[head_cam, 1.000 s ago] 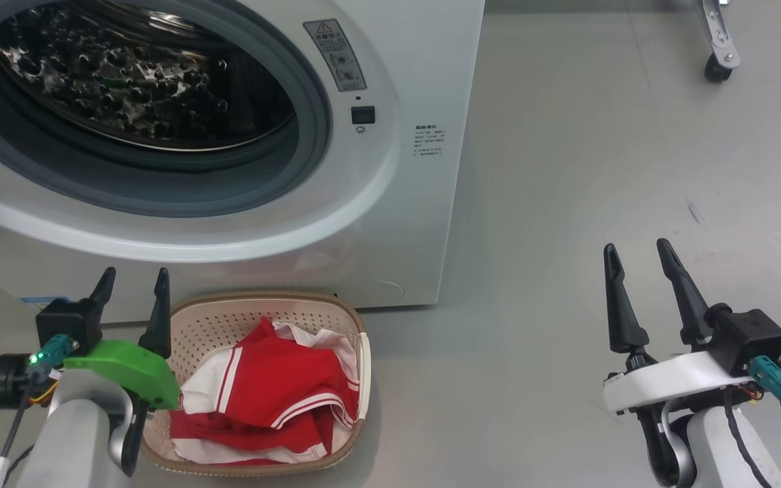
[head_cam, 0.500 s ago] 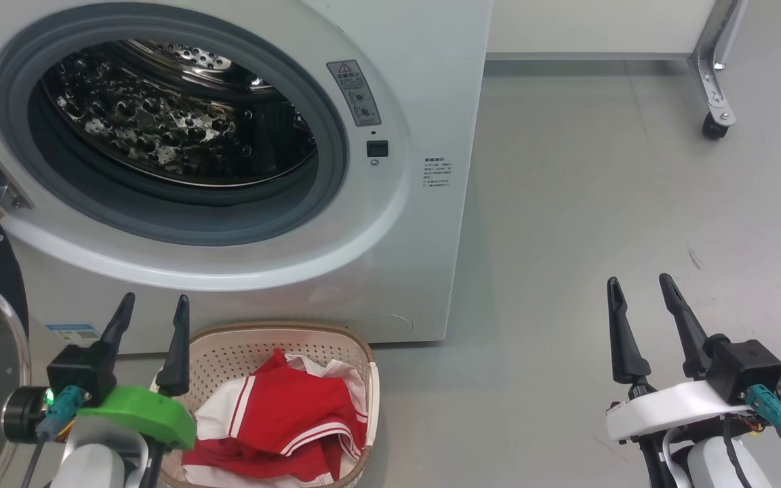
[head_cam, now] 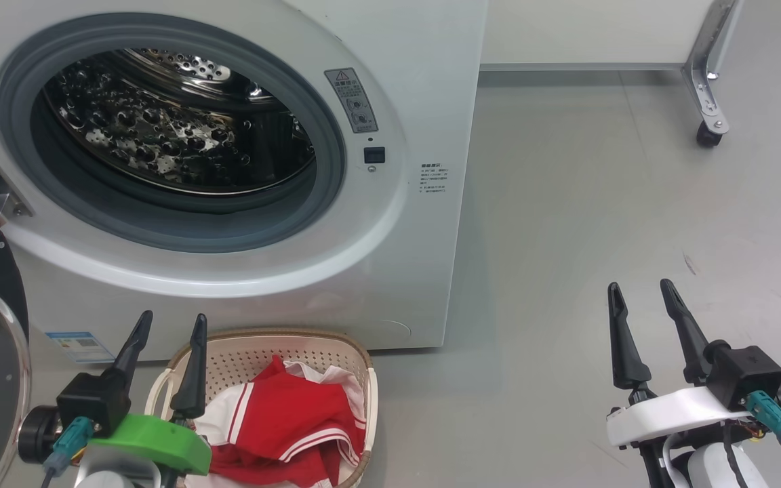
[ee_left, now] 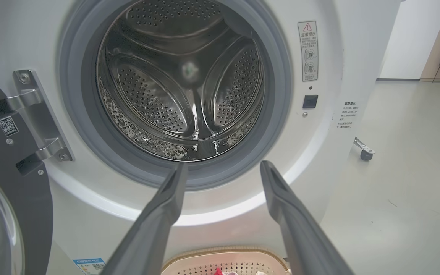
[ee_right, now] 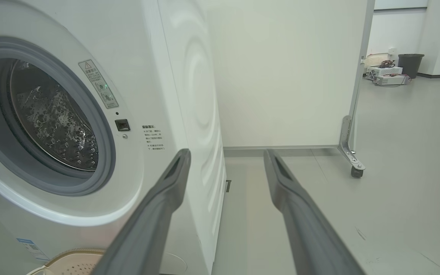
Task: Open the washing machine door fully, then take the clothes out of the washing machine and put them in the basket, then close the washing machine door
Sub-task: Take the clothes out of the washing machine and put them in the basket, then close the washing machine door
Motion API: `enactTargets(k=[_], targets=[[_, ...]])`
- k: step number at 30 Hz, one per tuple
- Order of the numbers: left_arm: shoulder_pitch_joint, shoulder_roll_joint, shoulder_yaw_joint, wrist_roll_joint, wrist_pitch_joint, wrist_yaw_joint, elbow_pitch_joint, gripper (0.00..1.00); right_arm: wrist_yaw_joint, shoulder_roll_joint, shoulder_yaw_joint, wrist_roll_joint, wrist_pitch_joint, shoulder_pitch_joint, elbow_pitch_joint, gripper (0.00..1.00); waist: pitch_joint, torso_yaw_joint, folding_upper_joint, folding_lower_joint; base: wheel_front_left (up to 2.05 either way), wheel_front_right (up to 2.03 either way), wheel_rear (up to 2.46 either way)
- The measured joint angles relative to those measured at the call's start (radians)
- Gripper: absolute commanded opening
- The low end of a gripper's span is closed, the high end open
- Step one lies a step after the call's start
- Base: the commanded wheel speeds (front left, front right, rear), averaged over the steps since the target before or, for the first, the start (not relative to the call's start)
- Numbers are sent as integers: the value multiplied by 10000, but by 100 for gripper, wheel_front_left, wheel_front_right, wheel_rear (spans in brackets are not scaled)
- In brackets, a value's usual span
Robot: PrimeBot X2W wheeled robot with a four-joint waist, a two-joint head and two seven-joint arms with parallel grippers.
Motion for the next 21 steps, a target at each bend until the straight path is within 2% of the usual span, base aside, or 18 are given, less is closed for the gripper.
enactTargets(k=[21], targets=[[549, 15, -15, 4, 0, -8, -1005, 100, 59, 0, 56, -2, 0, 43, -81, 100, 118, -49, 0, 0, 0, 0, 0]])
